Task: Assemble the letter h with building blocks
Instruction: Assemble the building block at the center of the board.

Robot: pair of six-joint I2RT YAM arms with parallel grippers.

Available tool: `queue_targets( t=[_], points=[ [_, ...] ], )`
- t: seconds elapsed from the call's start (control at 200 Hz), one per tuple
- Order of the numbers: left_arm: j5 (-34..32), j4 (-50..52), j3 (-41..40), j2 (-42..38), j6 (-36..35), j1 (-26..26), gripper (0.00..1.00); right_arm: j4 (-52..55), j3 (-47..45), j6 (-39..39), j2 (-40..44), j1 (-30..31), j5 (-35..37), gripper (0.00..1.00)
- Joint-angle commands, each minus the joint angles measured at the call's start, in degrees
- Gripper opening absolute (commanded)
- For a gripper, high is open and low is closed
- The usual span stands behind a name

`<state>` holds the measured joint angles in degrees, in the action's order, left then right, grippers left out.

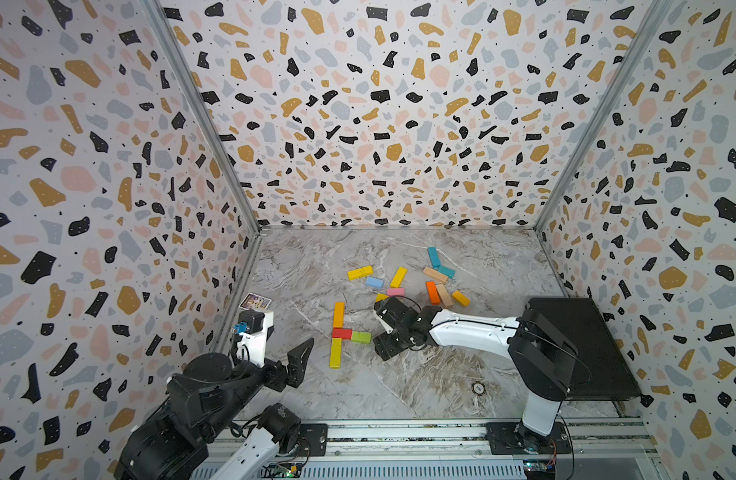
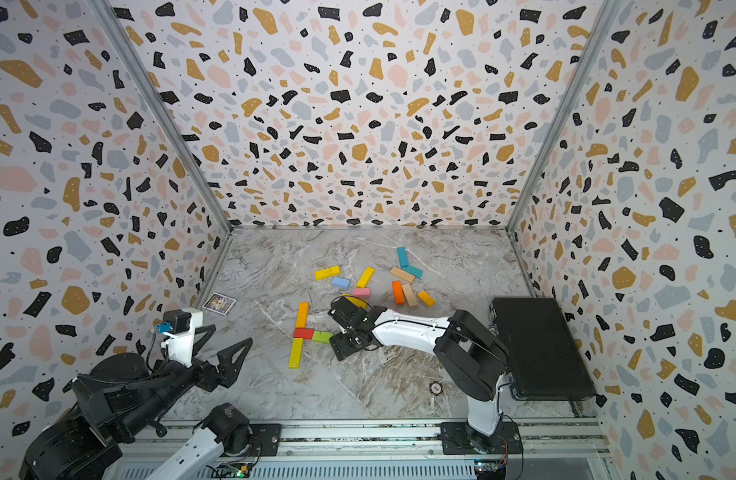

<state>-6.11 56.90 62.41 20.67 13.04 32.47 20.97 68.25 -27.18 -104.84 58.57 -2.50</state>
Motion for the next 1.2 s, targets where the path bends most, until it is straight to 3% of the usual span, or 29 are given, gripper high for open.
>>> queue_targets(
  t=[0.0, 0.37, 0.811, 1.196],
  points=[
    [0.5, -2.7, -0.5, 0.0, 0.7, -0.2, 0.99, -5.4, -0.5, 0.1, 0.7, 1.9, 3.8, 0.76],
    [0.4, -2.9, -1.0, 0.4, 0.6, -0.2, 0.99, -17.1, -4.6, -2.7, -2.2, 4.0, 7.8, 0.7],
    [0.2, -3.1, -1.1, 0.8, 0.3, -0.2, 0.99, -18.2, -2.3, -3.0, -6.5, 4.1, 9.2, 0.63],
    [0.1, -3.4, -1.2, 1.3, 0.3, -0.2, 0.99, -16.5, -0.9, -2.0, -7.9, 4.2, 10.4, 0.64]
  ],
)
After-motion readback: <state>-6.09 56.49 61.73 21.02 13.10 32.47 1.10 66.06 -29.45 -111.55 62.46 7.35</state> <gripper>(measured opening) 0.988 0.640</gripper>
